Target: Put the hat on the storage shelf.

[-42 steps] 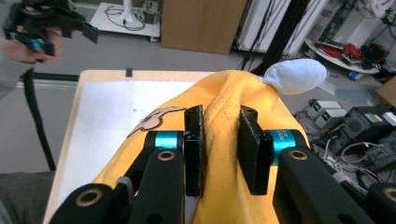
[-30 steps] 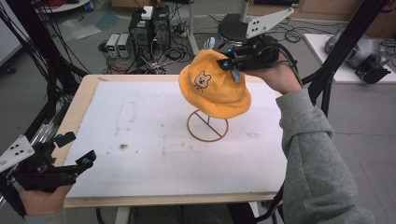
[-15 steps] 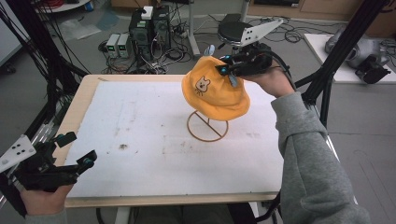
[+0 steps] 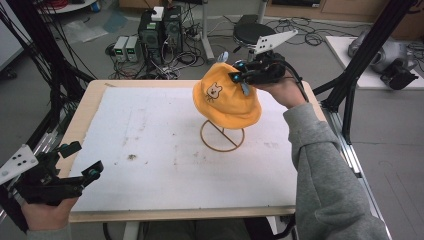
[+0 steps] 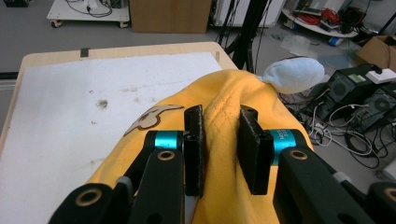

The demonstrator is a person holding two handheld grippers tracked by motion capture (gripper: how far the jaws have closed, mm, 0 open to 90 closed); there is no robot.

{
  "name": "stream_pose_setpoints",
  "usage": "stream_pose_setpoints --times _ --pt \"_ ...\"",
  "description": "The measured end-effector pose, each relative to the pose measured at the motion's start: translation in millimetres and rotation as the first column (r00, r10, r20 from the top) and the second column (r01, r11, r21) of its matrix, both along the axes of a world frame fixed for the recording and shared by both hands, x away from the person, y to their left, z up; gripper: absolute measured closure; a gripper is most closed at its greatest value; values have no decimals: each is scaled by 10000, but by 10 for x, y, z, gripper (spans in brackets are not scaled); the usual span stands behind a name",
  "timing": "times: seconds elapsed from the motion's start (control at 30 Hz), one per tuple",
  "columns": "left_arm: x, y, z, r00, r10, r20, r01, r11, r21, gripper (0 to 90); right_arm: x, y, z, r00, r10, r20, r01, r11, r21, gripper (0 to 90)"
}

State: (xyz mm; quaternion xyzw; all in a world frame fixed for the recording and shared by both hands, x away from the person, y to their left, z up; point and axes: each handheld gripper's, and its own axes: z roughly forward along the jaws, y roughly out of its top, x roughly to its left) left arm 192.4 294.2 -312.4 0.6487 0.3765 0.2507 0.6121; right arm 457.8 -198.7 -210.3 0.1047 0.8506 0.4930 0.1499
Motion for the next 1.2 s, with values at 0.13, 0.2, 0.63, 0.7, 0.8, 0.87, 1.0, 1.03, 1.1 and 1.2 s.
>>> stream_pose_setpoints --times 0.13,0.2,0.63,0.7,0.8,0.87,1.0,1.03,1.1,1.2 --pt "-2 1 -1 10000 23 10 -23 10000 -30 47 24 -18 -38 10000 -39 4 38 9997 230 740" --pt "4 -1 -5 10000 10 -19 -10 10000 -25 47 17 -12 -46 10000 9 -27 -8 9996 267 739" --pt "6 -10 -5 10000 -2 -23 2 10000 -9 47 21 9 -73 9999 -30 -132 35 9990 436 714" --pt "3 -8 -1 10000 -11 -15 11 10000 -1 47 15 10 -72 9998 -69 -179 77 9990 445 698" --pt "3 -5 -2 10000 -3 -17 3 10000 -13 47 12 16 -67 9996 -225 -178 234 9984 510 619" --pt "3 -7 -1 10000 2 -14 -2 10000 -6 47 7 21 -64 9988 -441 -224 453 9974 560 526" --pt "3 -16 3 10000 -4 -8 4 10000 23 47 6 12 -63 9949 -830 -576 875 9930 798 368" --pt "3 -19 3 10000 -7 -16 7 10000 11 47 13 7 -60 9953 -872 -415 905 9922 861 335" --pt "4 -16 3 10000 -16 -19 16 10000 43 47 -2 -3 -47 9935 -1061 -405 1096 9893 966 243" --pt "5 -19 3 10000 -17 -20 17 10000 24 47 -34 -24 -33 9888 -1456 -336 1482 9840 990 109"
